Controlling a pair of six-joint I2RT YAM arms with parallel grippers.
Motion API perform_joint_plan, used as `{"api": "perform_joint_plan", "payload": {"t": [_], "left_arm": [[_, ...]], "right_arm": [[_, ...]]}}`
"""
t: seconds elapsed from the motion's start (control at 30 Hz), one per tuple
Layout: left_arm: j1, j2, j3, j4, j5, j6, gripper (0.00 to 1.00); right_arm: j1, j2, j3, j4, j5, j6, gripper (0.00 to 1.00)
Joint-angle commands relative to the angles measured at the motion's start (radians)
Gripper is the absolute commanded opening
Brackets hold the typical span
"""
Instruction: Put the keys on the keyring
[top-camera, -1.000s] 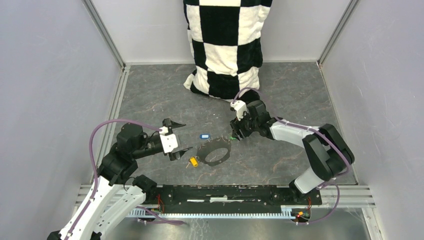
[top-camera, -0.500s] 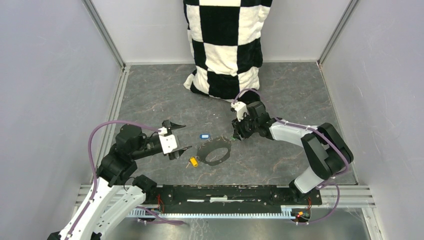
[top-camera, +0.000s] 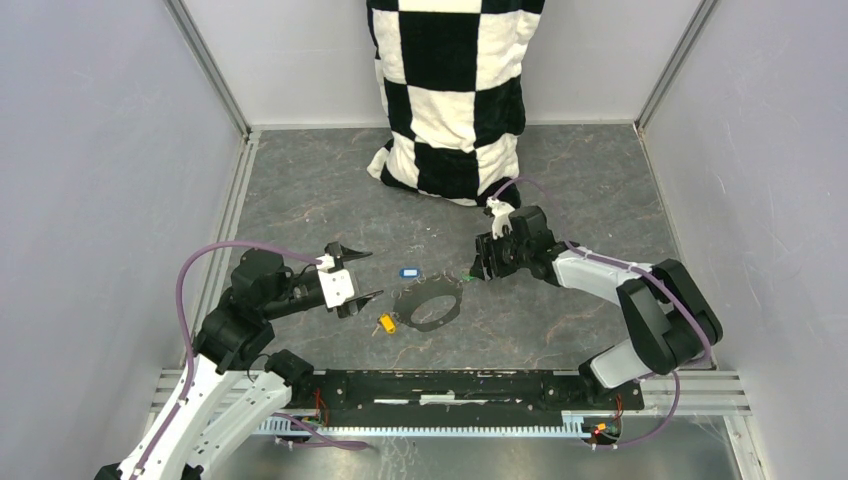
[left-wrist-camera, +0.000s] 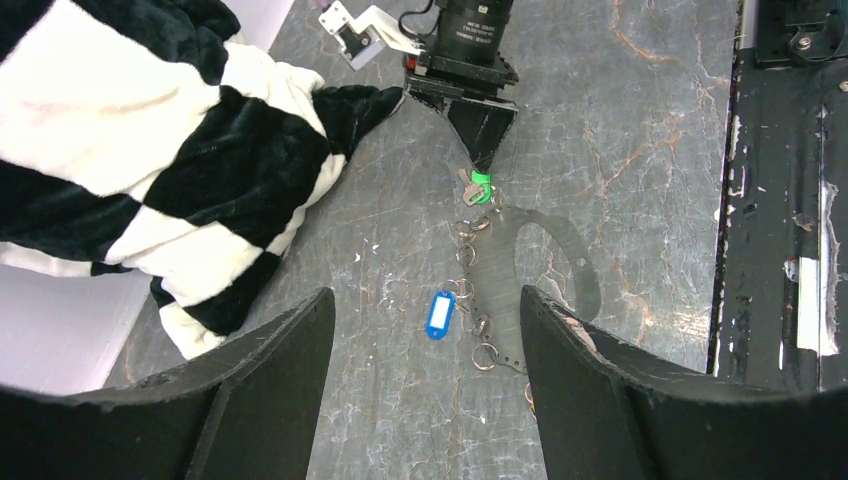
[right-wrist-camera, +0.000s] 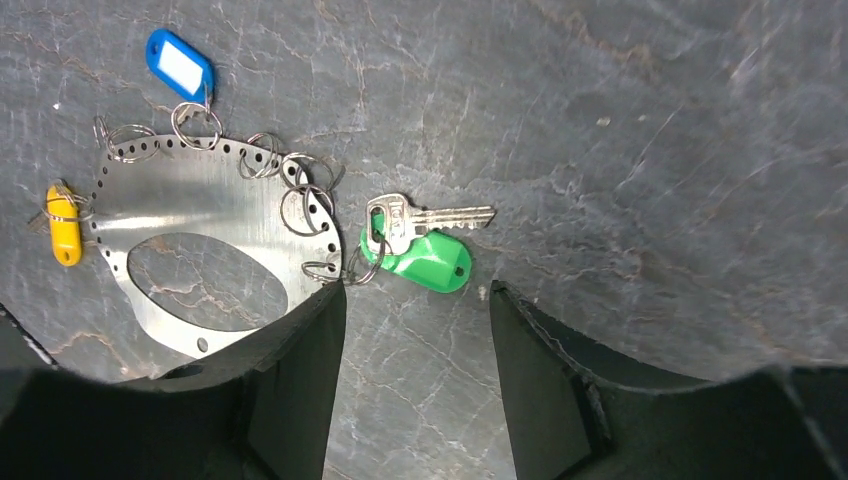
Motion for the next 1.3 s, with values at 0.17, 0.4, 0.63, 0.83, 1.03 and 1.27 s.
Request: {"api": "perform_joint_plan", "payload": {"t": [0.17,0.4,0.63,0.83,1.03,1.27], "left_arm": [[-0.002,-0.020,0.024,0.012,0.016,-0.015,0.74],[-0.003,-0.025,0.015,0.027,0.016,-0.010,0.74],[-0.002,-0.020,0.012,0.034,0.011,0.001,0.74],[-0.002,-0.024,0.006,0.038,0.009,0.008,0.74],[-0.003,-0.025,0.001,0.038,0.009,0.009,0.73],[-0.002,-0.033,-0.007,0.052,0.008,0.002,0.73]], "right_arm": [[0.011,0.094,0.023,0.074,0.010,0.195,0.60],[0.017,0.159,0.066,0.081,0.023,0.221,0.57],[0.061,0.206,0.133,0.061,0.055,0.216,0.54],[0.109,0.232,0.200,0.031,0.087,0.188,0.53],[0.112,0.208,0.247,-0.048,0.167,0.132,0.53],[0.149,0.216,0.306,-0.172,0.278,0.063,0.51]]}}
